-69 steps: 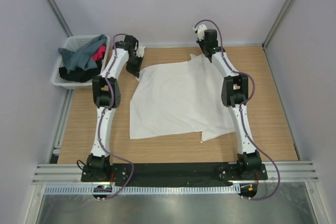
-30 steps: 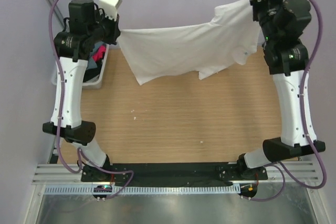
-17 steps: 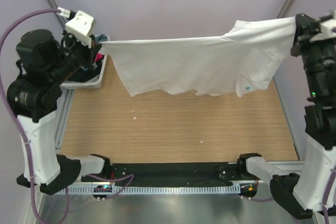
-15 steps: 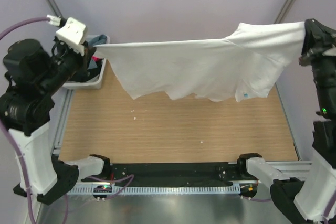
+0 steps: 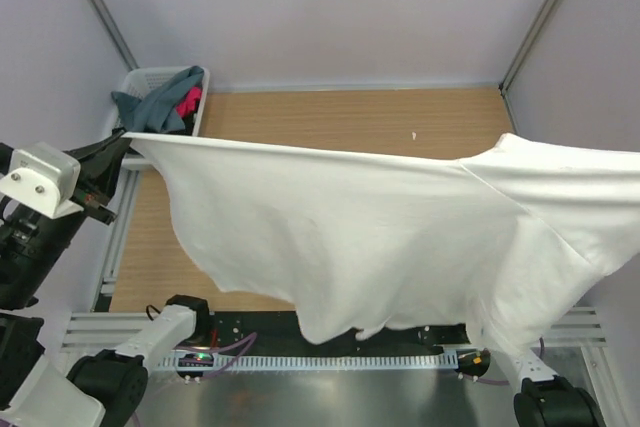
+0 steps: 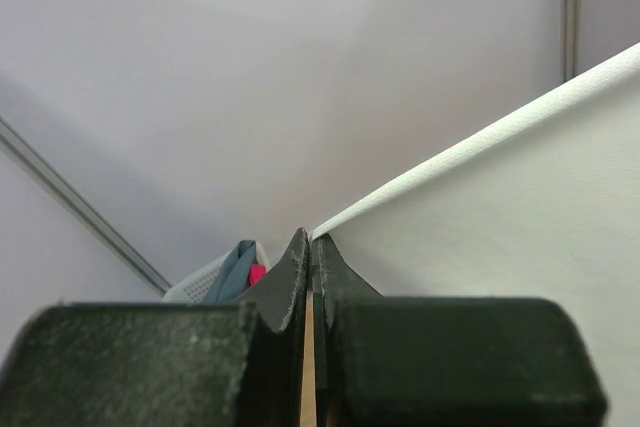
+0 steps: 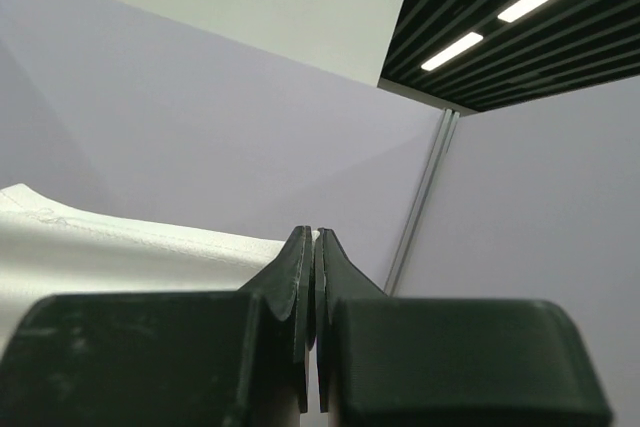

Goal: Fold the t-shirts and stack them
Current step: Flatten the tshirt out

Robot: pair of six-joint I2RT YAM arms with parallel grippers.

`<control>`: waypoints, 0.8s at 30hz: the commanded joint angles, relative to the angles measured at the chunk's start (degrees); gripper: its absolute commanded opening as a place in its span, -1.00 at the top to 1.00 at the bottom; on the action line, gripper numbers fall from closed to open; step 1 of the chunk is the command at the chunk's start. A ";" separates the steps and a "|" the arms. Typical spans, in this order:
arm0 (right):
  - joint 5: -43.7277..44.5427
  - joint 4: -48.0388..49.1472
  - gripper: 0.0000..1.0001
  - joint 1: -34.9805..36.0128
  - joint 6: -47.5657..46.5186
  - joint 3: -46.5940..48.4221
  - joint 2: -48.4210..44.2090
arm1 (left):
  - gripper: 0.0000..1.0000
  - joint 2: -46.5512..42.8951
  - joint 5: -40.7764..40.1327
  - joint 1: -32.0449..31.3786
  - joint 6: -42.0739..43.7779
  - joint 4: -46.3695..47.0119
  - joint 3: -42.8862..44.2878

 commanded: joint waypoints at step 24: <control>1.53 40.82 0.98 -5.40 -11.07 -67.31 42.71 | 1.00 53.20 -6.65 1.10 12.54 20.87 -40.34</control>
